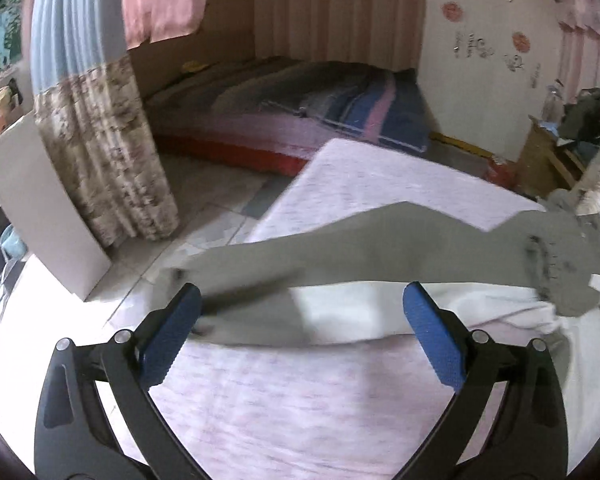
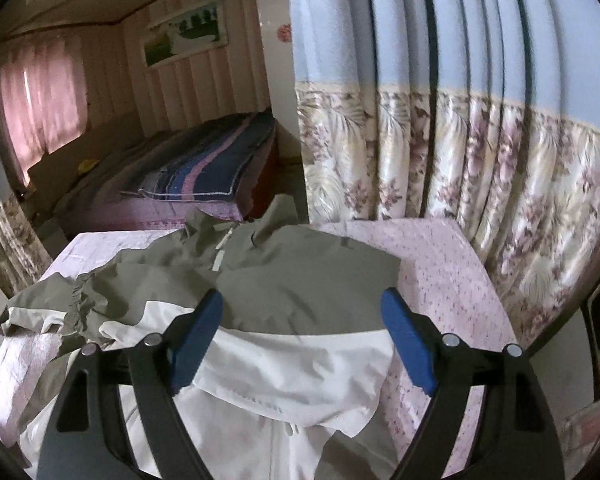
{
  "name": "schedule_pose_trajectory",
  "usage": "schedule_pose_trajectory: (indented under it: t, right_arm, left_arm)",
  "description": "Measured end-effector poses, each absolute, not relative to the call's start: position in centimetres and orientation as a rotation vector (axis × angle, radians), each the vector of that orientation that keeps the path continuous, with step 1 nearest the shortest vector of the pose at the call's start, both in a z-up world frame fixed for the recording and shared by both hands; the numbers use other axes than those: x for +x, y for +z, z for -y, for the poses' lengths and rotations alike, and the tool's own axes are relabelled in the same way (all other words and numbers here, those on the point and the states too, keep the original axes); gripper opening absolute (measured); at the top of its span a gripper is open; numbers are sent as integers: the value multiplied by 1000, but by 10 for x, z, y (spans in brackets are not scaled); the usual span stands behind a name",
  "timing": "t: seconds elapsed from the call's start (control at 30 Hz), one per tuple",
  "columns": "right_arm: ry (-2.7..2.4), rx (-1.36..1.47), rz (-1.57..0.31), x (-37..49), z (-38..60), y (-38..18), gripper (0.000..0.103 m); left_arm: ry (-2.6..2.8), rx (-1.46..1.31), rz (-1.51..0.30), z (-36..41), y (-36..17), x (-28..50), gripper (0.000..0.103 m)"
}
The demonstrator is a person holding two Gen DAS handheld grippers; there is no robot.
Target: Fold large clothes
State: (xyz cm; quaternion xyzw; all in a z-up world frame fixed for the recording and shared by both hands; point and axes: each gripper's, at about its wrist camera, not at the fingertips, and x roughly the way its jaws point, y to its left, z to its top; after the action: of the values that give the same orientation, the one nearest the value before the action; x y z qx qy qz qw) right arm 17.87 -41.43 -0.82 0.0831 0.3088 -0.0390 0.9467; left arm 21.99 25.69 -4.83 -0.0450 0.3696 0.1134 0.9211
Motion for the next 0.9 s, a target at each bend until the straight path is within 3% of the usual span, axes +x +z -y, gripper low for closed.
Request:
schedule_pose_trajectory:
  t: [0.4,0.47,0.5,0.57,0.7,0.9]
  right_arm:
    - [-74,189,-649,188,409,-22,82]
    - [-75,184,-648,189,407,-22,82]
    - [-76,183,-648,189,406,-23,82]
    - [-73,183,-646,190,405,-22,82]
    - [-83,147,-635,189,403,-19,82]
    - [-85,131,-608,188,408,-12,82]
  left_arm:
    - [254,-26,-925,-367,-99,247,97]
    - [206,-46,-942,-364,-110,250,77]
    - [173,-77,-958,-362,-115,252,57]
    - [197,-87,-967,-361,-120,255,45]
    - [202,-106,-914,-352,-101,248,29]
    - [130,-87,-771,-303,-38,243,29]
